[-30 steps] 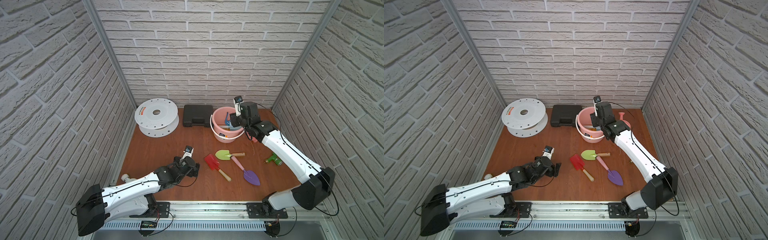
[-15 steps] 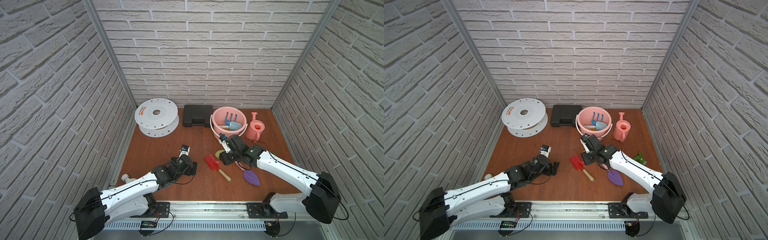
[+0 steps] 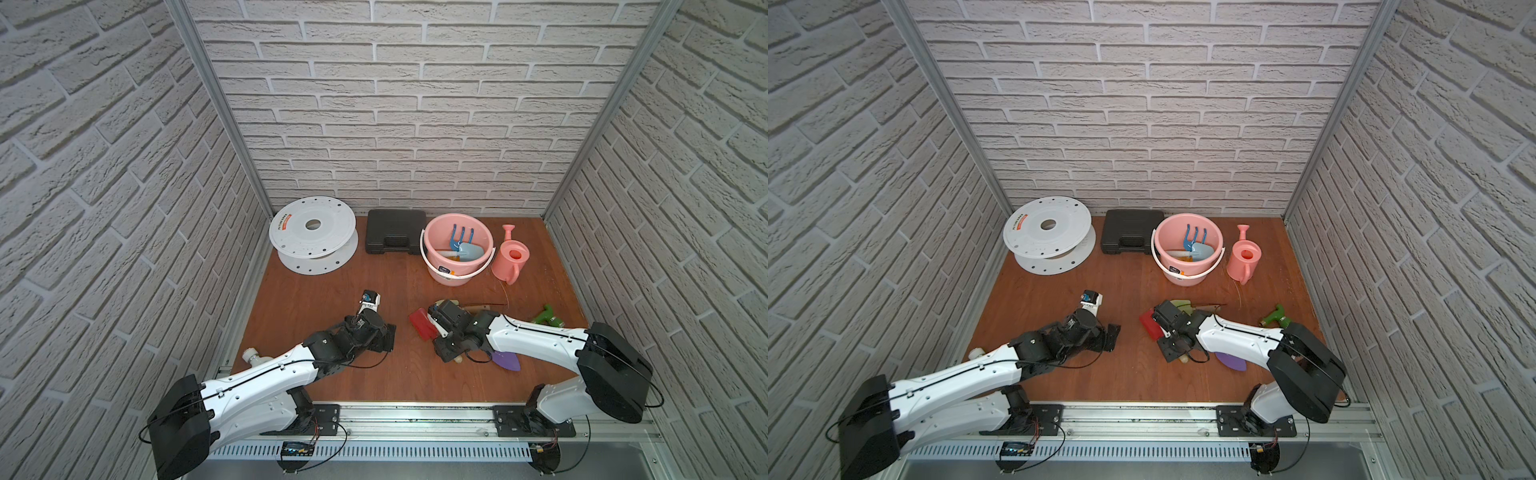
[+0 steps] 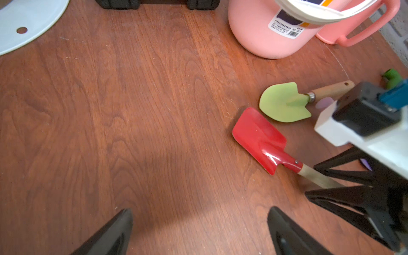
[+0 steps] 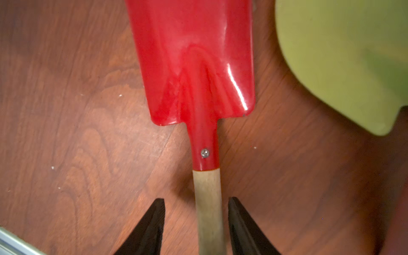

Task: Organize the gardening tools
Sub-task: Pick up the gardening tool from the center of the board.

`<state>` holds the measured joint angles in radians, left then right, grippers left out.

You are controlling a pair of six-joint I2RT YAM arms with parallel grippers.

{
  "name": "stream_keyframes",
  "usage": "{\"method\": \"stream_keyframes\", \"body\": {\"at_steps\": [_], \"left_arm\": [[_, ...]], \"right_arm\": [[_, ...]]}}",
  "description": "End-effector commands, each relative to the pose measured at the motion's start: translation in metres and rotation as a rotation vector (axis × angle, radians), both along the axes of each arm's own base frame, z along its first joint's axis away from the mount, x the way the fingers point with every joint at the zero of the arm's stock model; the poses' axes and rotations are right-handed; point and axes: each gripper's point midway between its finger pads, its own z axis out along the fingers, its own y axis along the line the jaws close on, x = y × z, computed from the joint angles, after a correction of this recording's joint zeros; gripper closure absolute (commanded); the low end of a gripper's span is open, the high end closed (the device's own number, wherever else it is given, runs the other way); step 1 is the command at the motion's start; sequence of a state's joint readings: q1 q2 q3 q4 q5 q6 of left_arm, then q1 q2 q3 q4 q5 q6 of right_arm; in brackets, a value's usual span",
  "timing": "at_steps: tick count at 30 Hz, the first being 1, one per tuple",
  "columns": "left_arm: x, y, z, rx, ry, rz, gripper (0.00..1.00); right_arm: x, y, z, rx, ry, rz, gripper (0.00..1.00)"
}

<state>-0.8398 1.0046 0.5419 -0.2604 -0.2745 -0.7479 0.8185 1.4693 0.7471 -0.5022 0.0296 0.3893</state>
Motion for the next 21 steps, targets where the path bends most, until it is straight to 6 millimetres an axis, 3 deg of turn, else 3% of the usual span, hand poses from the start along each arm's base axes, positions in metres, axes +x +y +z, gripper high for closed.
{"method": "stream_keyframes", "body": {"at_steps": [1, 4, 7, 16, 21], "left_arm": [[0.004, -0.008, 0.003, -0.058, 0.009, 0.005, 0.05], [0.005, -0.011, 0.001, -0.088, 0.043, 0.011, 0.09], [0.007, -0.016, 0.002, -0.129, 0.069, 0.007, 0.16], [0.019, -0.064, 0.027, -0.287, 0.074, -0.099, 0.37], [0.032, -0.084, 0.031, -0.299, 0.091, -0.113, 0.43]], "right_arm": [[0.004, 0.004, -0.004, 0.013, -0.038, -0.01, 0.64], [0.005, 0.004, -0.005, 0.024, -0.065, -0.009, 0.86], [0.008, 0.01, 0.004, 0.072, -0.116, 0.002, 0.97], [0.018, 0.034, 0.052, 0.205, -0.347, 0.084, 0.97], [0.012, 0.039, 0.069, 0.244, -0.422, 0.123, 0.97]]}}
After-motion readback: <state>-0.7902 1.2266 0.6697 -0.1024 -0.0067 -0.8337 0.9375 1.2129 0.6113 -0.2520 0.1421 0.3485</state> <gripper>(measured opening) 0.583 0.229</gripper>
